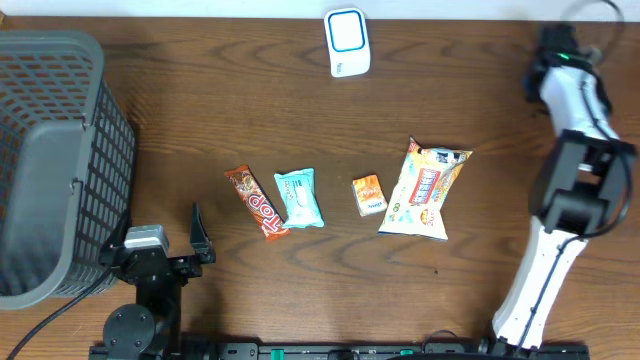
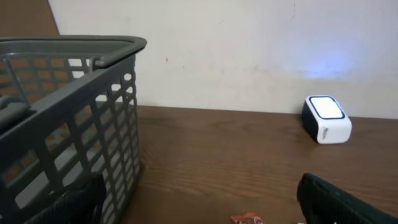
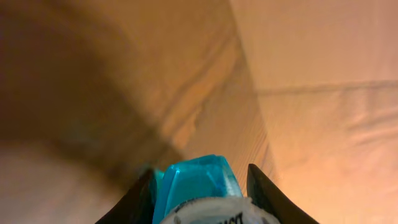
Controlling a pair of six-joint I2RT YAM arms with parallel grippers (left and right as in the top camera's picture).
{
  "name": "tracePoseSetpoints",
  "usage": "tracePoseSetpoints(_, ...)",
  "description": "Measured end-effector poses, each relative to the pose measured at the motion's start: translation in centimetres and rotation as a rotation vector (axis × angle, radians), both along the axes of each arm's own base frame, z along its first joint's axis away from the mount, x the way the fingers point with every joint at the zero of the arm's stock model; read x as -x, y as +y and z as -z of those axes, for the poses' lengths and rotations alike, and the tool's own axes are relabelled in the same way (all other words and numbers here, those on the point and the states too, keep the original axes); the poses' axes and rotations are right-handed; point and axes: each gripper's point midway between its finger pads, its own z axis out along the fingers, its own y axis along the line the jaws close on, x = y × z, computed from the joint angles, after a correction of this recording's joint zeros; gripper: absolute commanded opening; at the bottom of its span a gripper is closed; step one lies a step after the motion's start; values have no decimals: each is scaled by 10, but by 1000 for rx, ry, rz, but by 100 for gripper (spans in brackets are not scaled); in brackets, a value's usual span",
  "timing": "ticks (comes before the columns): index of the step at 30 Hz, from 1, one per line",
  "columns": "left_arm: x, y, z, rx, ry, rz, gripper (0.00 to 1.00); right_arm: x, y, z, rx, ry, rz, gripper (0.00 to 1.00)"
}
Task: Scan the item barcode
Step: 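Move the held teal bottle away to the right edge of the table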
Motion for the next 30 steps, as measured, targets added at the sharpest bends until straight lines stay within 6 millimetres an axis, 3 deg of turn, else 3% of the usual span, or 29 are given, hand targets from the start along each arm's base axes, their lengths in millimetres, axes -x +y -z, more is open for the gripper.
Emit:
tracePoseSetpoints(5,0,0,0,0,0,0,98,38,-49,6,2,0,121,18)
tracePoseSetpoints(11,0,0,0,0,0,0,98,61,-77,14,-45,-28,190,34)
tracePoseSetpoints(18,0,0,0,0,0,0,98,72,-83,35,-176,-83,217,45)
tracePoseSetpoints(21,0,0,0,0,0,0,98,70,-80,41,-213,-107,221,61)
tracePoseSetpoints(23,0,0,0,0,0,0,98,68,-78,42,-220,-119,221,78)
tracePoseSetpoints(30,0,0,0,0,0,0,98,62,-71,42,-227,-140,216,98)
